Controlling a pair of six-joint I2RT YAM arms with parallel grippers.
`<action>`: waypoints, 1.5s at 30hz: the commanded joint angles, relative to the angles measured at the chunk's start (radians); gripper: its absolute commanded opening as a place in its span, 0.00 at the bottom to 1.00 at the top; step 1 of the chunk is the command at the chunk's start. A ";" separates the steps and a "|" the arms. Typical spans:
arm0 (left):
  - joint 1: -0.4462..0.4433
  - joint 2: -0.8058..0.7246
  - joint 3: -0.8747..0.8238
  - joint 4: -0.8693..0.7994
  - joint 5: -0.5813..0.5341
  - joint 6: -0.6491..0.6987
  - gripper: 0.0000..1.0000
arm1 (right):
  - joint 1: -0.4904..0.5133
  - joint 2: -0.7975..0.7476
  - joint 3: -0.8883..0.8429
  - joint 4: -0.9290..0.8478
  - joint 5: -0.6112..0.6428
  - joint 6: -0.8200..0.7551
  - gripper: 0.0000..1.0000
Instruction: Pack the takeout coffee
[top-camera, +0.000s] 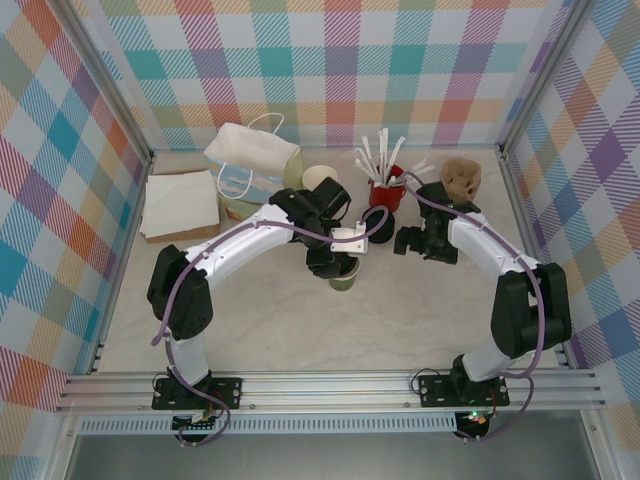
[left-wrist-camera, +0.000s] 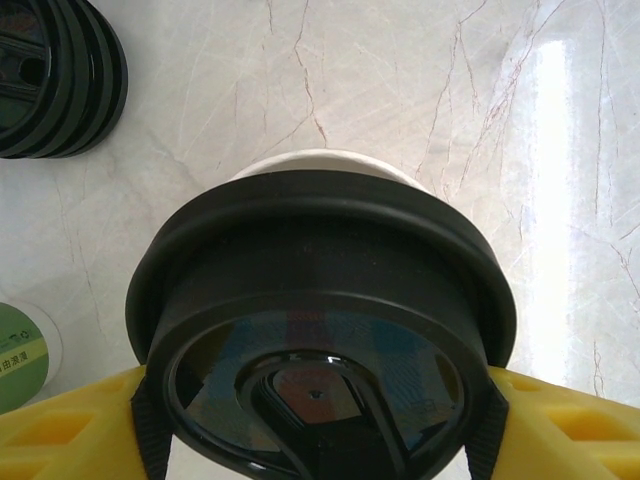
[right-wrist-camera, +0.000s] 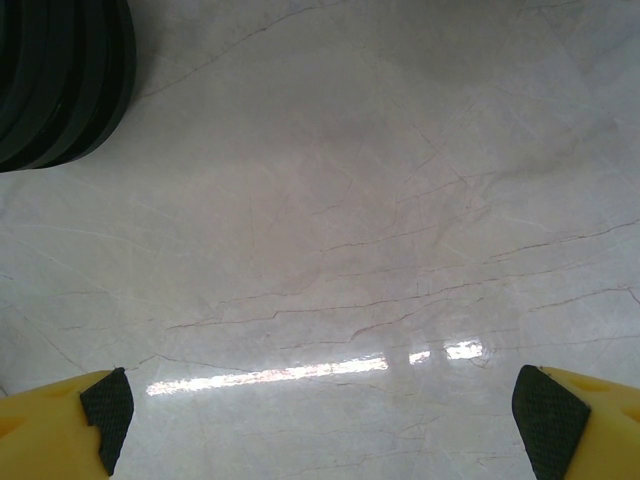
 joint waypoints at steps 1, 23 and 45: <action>-0.017 0.019 0.033 -0.047 0.013 0.011 0.74 | -0.008 0.007 -0.017 0.007 -0.017 -0.008 0.99; -0.011 -0.100 -0.017 0.064 0.024 -0.057 0.91 | -0.017 -0.078 -0.029 0.045 -0.137 -0.023 0.99; 0.106 -0.536 -0.491 0.611 -0.036 -0.793 0.97 | -0.008 -0.207 0.078 -0.019 -0.415 -0.016 0.98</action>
